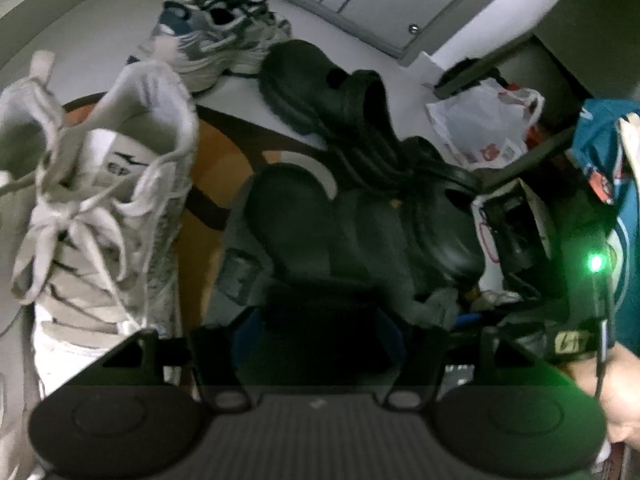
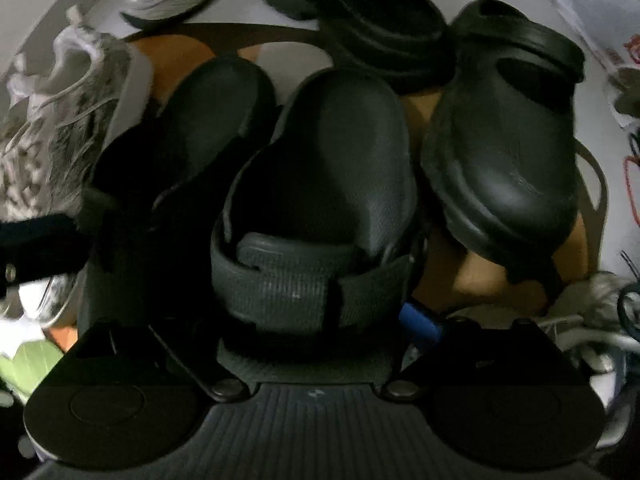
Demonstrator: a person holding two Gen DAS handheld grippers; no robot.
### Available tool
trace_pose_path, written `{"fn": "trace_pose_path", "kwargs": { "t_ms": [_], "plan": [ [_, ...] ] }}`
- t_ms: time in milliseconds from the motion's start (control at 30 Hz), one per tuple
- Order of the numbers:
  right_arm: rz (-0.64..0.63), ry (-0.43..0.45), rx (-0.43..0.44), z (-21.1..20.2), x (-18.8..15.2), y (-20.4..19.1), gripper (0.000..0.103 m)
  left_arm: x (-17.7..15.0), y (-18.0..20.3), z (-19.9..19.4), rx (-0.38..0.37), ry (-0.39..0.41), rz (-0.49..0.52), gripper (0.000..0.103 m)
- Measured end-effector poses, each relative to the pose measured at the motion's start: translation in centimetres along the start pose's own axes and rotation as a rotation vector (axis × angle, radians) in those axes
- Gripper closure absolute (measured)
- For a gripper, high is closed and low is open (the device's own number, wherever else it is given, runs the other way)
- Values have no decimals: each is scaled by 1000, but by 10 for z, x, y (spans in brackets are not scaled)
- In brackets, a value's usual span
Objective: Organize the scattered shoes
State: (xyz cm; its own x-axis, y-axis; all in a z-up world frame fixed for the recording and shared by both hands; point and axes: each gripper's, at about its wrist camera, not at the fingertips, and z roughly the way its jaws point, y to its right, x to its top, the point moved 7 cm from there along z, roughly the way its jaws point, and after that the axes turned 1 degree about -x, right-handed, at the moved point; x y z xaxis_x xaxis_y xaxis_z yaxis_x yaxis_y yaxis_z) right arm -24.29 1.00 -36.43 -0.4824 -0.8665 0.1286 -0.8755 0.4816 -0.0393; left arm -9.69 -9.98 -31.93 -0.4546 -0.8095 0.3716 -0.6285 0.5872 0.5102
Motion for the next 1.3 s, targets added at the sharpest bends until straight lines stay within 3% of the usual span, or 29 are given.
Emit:
{"fn": "trace_pose_path", "kwargs": {
  "t_ms": [100,233,367,667,967,1300],
  "plan": [
    [-81,38,-18,-2,-2,-14,12,-1,-3,-2,0,3,-7,37],
    [-144,25,36,-4,-7,-18,11,-4,-6,-3,-2,1,-9,36],
    [-115,15,43,-9,-7,-17,8,-4,-7,-4,-7,7,-9,36],
    [-81,91,68,-48,-1,-10,8,-6,-19,-6,-9,20,-28,36],
    [-31,235,60,-94,33,10,8,3,-17,-16,-45,50,-34,34],
    [14,324,3,-90,81,34,8,7,-28,-14,-67,57,-64,34]
  ]
}}
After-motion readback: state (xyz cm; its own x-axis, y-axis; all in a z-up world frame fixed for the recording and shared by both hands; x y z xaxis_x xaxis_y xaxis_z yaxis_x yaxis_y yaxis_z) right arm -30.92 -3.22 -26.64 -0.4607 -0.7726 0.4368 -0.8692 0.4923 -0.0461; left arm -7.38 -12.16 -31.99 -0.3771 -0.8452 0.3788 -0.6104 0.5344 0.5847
